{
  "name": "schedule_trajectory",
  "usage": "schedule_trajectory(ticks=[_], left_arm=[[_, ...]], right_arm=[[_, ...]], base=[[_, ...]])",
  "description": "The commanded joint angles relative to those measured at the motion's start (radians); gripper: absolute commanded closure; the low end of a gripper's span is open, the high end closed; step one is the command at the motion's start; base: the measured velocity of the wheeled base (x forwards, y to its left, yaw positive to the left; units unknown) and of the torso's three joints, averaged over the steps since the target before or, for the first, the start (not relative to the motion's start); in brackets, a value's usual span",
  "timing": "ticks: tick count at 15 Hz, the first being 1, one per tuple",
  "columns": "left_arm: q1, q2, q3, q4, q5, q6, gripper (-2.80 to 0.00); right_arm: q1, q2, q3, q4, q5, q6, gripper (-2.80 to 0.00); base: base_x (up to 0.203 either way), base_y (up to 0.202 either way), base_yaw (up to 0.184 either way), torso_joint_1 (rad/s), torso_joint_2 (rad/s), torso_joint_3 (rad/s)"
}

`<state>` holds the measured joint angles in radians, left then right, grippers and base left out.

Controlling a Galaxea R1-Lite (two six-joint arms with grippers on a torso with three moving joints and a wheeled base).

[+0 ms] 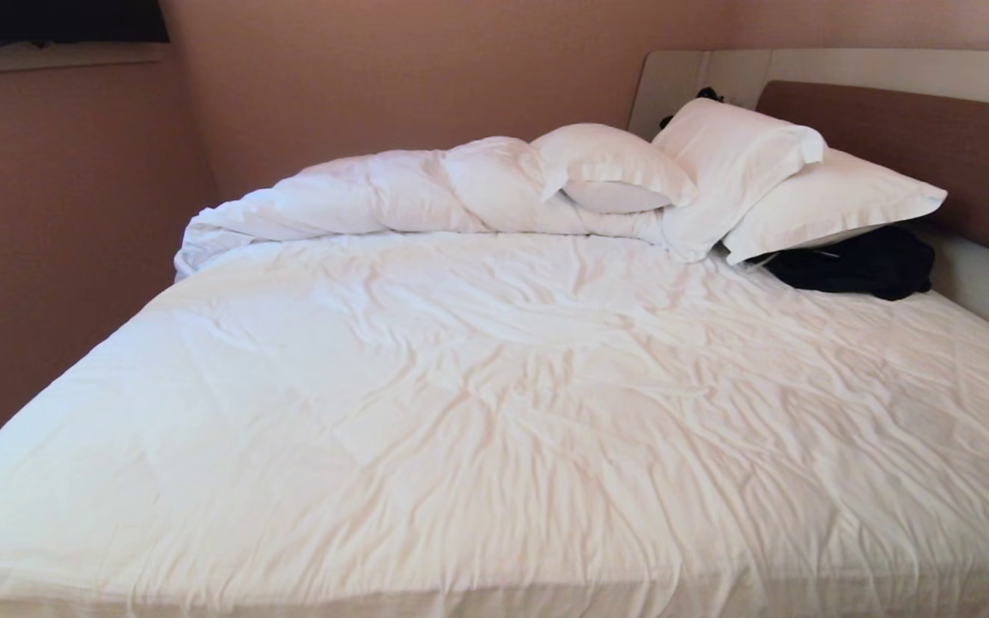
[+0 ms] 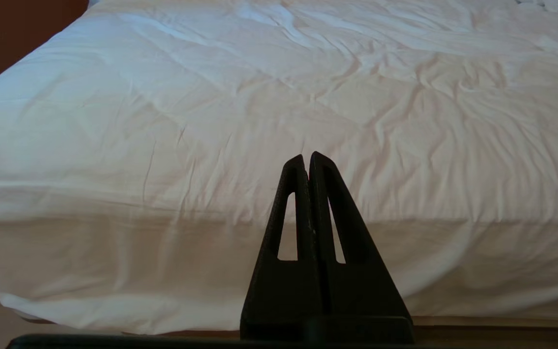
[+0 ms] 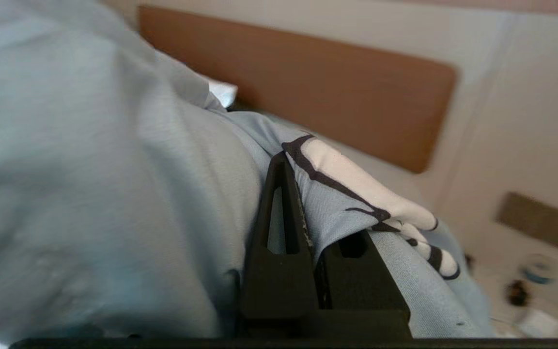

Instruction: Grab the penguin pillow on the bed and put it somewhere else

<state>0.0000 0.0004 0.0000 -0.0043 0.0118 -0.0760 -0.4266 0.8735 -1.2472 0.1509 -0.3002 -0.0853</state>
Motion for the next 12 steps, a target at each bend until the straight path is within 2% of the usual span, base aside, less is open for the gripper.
schedule_trajectory(ticks=[1,6,12], left_arm=[[0.0,0.0,0.003,0.0,0.0,-0.001,0.0],[0.0,0.0,0.003,0.0,0.0,-0.001,0.0],[0.0,0.0,0.003,0.0,0.0,-0.001,0.0]], right_arm=[[0.0,-0.019,-0.001,0.0,-0.11,-0.033,0.0],[0.0,-0.018,0.011,0.001,-0.119,-0.039,0.0],[0.0,-0.028,0.026,0.001,-0.119,-0.039,0.0]], base=[[0.0,0.0,0.0,0.0,0.0,0.0],[0.0,0.0,0.0,0.0,0.0,0.0],[-0.18,0.0,0.0,0.001,0.0,0.002]])
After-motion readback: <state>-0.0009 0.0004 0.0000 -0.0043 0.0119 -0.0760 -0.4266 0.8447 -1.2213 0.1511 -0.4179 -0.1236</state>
